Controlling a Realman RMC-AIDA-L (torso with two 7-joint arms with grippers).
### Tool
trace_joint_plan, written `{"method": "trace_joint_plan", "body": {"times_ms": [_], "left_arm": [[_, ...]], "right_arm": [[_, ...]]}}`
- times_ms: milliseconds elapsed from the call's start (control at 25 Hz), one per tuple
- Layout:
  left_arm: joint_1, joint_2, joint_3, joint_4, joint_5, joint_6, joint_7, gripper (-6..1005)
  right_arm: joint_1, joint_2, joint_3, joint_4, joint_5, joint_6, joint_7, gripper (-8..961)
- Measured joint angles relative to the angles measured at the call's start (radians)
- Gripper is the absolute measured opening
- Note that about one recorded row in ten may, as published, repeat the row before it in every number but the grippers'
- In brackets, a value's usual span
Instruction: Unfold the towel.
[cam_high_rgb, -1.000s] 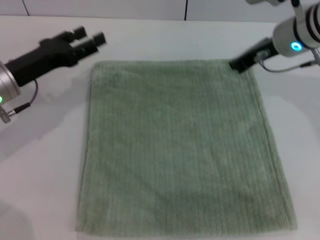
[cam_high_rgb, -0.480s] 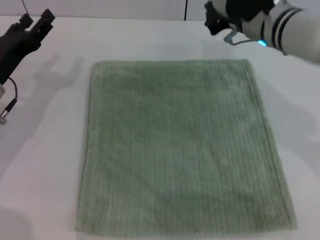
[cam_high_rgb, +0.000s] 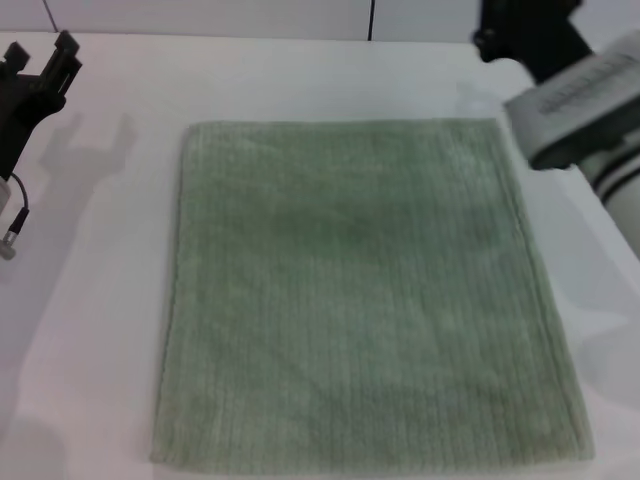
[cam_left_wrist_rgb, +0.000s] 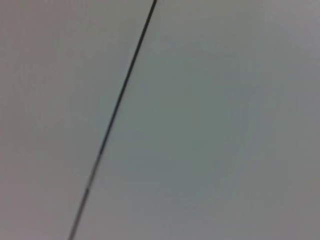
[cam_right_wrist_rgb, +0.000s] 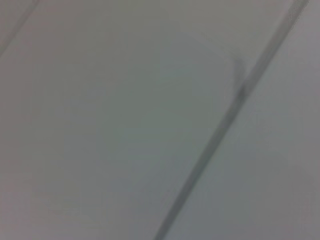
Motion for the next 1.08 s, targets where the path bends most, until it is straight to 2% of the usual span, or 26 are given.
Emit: {"method": "trace_joint_plan", "body": {"times_ms": [80, 120, 160, 240, 440, 560, 680, 920, 1080], "left_arm": [[-0.001, 0.000, -0.044, -0.025, 0.000, -0.011, 0.080, 731], [-0.003, -0.001, -0.101, -0.054, -0.001, -0.032, 0.187, 731], [-0.003, -0.001, -0.111, -0.059, -0.001, -0.037, 0.206, 732], [-0.005, -0.001, -0.154, -0.085, -0.001, -0.056, 0.279, 732], [-0.007, -0.002, -0.173, -0.100, 0.002, -0.086, 0.356, 734], [-0.007, -0.003, -0.173, -0.103, 0.000, -0.092, 0.359, 735], [-0.007, -0.003, -0.177, -0.104, -0.001, -0.093, 0.360, 734], [0.001, -0.003, -0.220, -0.118, 0.000, -0.109, 0.360, 734], [0.006, -0.003, -0.223, -0.123, 0.000, -0.126, 0.361, 734]], "right_arm": [[-0.031, -0.003, 0.003, 0.016, 0.025, 0.036, 0.061, 128], [-0.047, -0.005, 0.007, 0.022, 0.037, 0.051, 0.090, 129], [-0.076, -0.008, 0.016, 0.039, 0.049, 0.078, 0.141, 130], [-0.088, -0.008, 0.023, 0.055, 0.050, 0.093, 0.170, 132], [-0.118, -0.011, 0.063, 0.154, 0.051, 0.144, 0.258, 138], [-0.126, -0.012, 0.088, 0.167, 0.051, 0.153, 0.267, 141], [-0.130, -0.012, 0.103, 0.169, 0.052, 0.159, 0.269, 325], [-0.144, -0.011, 0.131, 0.171, 0.053, 0.165, 0.269, 556], [-0.148, -0.008, 0.136, 0.172, 0.054, 0.165, 0.269, 556]]}}
